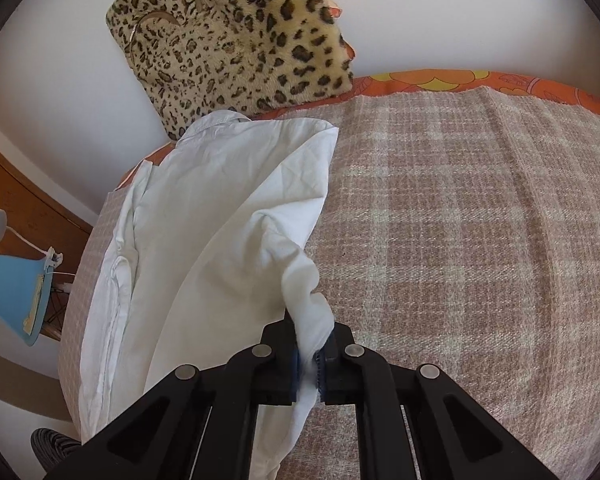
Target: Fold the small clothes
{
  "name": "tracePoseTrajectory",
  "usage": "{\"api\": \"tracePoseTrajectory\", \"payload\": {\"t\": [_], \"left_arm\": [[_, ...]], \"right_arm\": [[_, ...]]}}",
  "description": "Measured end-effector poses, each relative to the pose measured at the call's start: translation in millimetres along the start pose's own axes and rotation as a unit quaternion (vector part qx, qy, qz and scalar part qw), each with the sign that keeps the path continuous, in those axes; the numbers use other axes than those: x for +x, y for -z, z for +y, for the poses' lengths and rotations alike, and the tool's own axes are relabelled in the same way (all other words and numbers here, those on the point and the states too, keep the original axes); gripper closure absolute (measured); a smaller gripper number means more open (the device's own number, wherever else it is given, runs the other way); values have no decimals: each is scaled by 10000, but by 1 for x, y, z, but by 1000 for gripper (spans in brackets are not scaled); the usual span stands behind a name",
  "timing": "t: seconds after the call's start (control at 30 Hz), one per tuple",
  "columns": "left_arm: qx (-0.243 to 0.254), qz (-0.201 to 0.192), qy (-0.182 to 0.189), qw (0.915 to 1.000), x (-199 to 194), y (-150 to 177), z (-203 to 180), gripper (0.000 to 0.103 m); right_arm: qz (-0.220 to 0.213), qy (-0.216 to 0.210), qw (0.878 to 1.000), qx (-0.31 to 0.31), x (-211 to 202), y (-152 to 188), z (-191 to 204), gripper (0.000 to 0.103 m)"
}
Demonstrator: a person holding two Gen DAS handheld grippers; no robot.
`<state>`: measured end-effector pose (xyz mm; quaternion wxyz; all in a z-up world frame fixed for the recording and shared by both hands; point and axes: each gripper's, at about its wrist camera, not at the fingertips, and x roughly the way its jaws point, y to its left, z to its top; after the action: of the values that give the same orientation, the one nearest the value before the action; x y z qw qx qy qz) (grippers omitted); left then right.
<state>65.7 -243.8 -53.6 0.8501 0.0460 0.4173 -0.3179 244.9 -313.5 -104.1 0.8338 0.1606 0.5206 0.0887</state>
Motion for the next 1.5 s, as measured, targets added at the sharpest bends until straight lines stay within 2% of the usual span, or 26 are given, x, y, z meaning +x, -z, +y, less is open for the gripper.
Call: {"api": "tracePoseTrajectory", "payload": {"t": [0.1,0.13,0.2,0.27,0.3,0.4,0.43,0.5,0.63,0.73,0.8,0.87,0.93,0.97,1.0,1.07,1.1,1.17,1.33,1.5], "left_arm": [[450,-107,-175,9988,4,3,-9,60],[492,-161,-183,9985,5,3,-9,65],[365,-226,-123,9990,4,1,-1,89],[-2,-233,110,9997,0,0,15,97],[-185,-234,220,9993,-2,0,22,99],[-505,-298,361,9976,-9,3,32,100],[-549,-332,400,9971,-11,5,33,101],[-543,-403,405,9969,-16,7,32,101],[-103,-428,345,9984,-24,9,13,100],[205,-286,207,9992,-20,12,0,81],[369,-145,20,9992,-14,16,-8,63],[586,-125,-171,9981,-8,20,-15,61],[806,-191,-319,9961,-3,20,-21,62],[800,-260,-347,9959,-2,19,-19,71],[752,-320,-349,9960,-1,18,-15,86],[525,-343,-222,9978,0,14,-1,97],[343,-348,-62,9988,-1,13,6,98],[70,-417,33,9991,-7,12,13,98],[-543,-754,306,9952,-31,14,23,98],[-916,-1084,420,9890,-51,18,33,99]], "right_arm": [[23,-155,9999,19,0,-1,-5,99],[36,-214,9997,60,0,-2,-7,98],[88,-351,9992,151,2,-1,-13,98],[140,-454,9987,204,3,-1,-17,95],[148,-480,9984,242,3,0,-18,89],[56,-333,9988,363,1,0,-25,59],[34,-371,9984,417,1,0,-27,59],[48,-474,9975,524,2,1,-32,59],[63,-441,9978,482,3,2,-31,60],[72,-453,9977,500,4,1,-29,60],[96,-464,9977,487,4,1,-27,60],[114,-473,9976,485,4,1,-28,59],[117,-490,9975,492,4,1,-29,59],[115,-498,9975,486,3,1,-29,59],[116,-501,9975,491,3,2,-29,60],[114,-516,9974,487,3,3,-30,60],[107,-525,9974,479,3,3,-30,60],[81,-496,9977,448,3,3,-30,62],[-40,-327,9988,358,2,5,-25,94],[-204,-18,9996,193,-8,-1,-6,97]]}}
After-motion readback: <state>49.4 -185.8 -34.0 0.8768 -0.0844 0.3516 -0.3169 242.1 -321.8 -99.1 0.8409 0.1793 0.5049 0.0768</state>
